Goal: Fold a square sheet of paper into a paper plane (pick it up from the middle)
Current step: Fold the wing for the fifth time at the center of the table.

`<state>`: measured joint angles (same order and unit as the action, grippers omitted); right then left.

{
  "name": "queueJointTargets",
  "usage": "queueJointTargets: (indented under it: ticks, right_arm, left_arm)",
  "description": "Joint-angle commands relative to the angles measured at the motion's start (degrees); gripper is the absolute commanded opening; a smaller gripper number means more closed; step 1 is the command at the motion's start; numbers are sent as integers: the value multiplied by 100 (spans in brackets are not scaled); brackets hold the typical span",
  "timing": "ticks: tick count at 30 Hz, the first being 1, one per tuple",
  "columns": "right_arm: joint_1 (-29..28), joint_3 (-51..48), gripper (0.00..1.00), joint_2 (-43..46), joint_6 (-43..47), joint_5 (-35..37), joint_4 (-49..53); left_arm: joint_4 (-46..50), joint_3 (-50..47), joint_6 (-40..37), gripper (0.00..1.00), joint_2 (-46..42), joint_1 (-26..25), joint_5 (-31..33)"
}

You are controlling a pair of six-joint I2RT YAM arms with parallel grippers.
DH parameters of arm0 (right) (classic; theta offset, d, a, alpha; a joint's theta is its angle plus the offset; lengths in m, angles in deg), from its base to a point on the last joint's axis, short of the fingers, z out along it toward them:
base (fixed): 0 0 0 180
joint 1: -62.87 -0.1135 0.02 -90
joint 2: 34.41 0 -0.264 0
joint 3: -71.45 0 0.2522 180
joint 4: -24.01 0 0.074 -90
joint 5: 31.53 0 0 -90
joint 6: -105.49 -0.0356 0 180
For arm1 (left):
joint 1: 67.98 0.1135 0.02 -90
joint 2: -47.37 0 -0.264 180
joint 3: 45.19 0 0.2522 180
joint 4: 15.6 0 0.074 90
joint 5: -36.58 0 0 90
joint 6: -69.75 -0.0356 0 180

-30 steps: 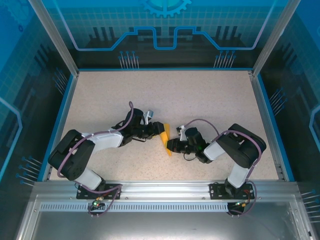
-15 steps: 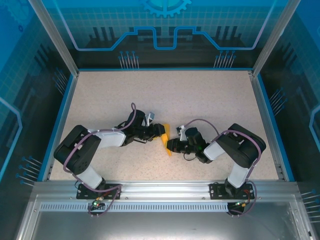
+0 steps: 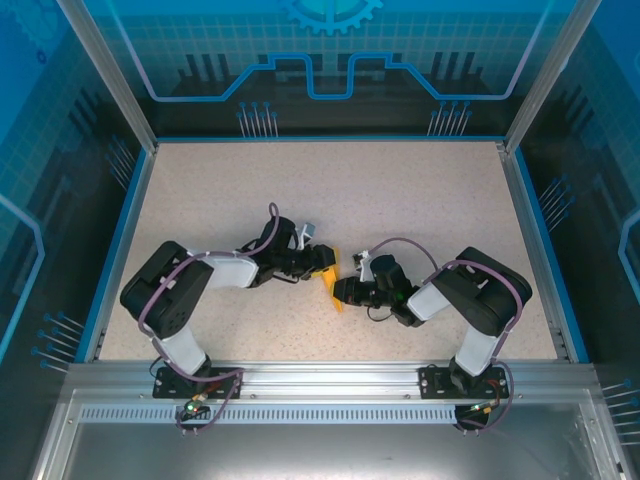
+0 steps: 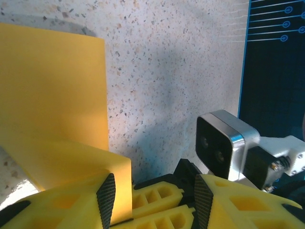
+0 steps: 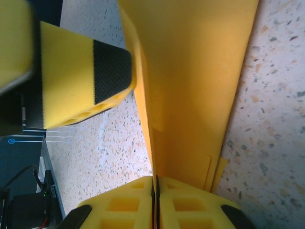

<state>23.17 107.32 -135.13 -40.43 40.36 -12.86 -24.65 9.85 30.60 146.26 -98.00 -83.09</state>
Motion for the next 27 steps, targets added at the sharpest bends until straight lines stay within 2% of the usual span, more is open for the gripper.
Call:
queueJointTargets:
  ticks: [1, 9, 19, 22, 27]
  right_arm:
    - [-15, -94, 11, -318, 106, 292, 871]
    - [-29, -26, 16, -10, 226, 202, 1119]
    - [-33, 187, 22, 702, 450, 338, 2015]
    - [-37, 288, 17, 674, 502, 351, 2285]
    - [-36, 75, 9, 477, 289, 268, 1713]
  left_arm:
    - [-32, 131, -126, 51, 272, -33, -118]
    - [-128, 98, -161, 51, 530, -30, -110]
    - [-76, 137, -264, 51, 502, -34, -183]
    - [-111, 150, -278, 52, 433, -48, -262]
    - [-65, 98, -332, 57, -58, -47, -231]
